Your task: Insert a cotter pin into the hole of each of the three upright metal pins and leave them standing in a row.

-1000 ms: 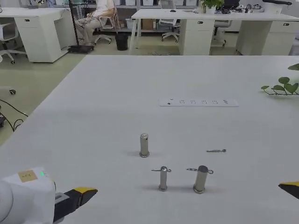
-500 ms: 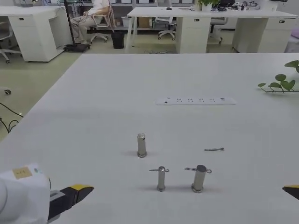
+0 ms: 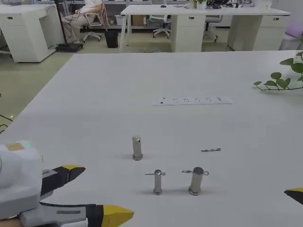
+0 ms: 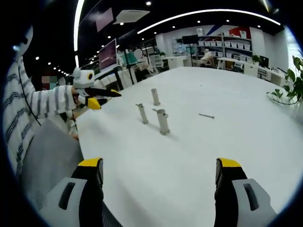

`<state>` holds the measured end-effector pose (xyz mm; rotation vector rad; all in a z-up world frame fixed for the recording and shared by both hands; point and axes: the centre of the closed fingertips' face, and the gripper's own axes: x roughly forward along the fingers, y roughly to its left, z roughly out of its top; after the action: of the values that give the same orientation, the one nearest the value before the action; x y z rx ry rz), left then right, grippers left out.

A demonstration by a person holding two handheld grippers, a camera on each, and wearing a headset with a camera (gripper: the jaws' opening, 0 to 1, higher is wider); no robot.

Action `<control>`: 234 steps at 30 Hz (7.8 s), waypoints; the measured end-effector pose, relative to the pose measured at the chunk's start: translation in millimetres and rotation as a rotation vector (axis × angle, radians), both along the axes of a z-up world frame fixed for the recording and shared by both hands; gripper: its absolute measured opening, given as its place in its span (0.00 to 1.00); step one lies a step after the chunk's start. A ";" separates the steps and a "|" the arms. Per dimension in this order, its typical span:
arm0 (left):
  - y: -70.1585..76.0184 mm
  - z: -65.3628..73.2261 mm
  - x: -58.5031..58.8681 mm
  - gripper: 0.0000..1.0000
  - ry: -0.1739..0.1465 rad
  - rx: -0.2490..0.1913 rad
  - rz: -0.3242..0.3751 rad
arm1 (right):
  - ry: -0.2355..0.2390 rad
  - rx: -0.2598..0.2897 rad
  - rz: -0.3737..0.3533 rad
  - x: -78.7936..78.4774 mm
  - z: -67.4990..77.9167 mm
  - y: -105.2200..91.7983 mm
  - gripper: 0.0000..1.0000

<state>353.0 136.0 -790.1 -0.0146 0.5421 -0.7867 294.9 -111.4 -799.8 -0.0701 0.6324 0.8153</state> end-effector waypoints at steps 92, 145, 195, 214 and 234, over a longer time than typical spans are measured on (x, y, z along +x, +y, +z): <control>-52.1 -50.6 142.2 0.15 -0.011 0.171 0.006 | 0.018 -0.015 -0.132 10.1 -3.3 -28.6 0.98; 17.1 9.5 48.5 0.12 0.068 0.126 0.355 | -0.035 -0.006 -0.066 4.4 13.1 -19.4 0.97; -19.8 -38.3 -44.6 0.12 0.131 0.138 0.425 | -0.017 -0.034 0.001 -8.6 14.7 -6.1 0.96; -31.5 -51.9 -43.8 0.12 0.118 0.164 0.369 | -0.009 -0.039 0.004 -10.7 12.6 -7.3 0.96; -36.0 -51.9 -55.2 0.12 0.120 0.200 0.340 | -0.009 -0.023 0.017 -12.3 12.3 -2.5 0.96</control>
<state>297.8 100.1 -842.0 0.0299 0.7085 -0.3995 282.6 -113.9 -787.5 -0.1005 0.6334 0.8235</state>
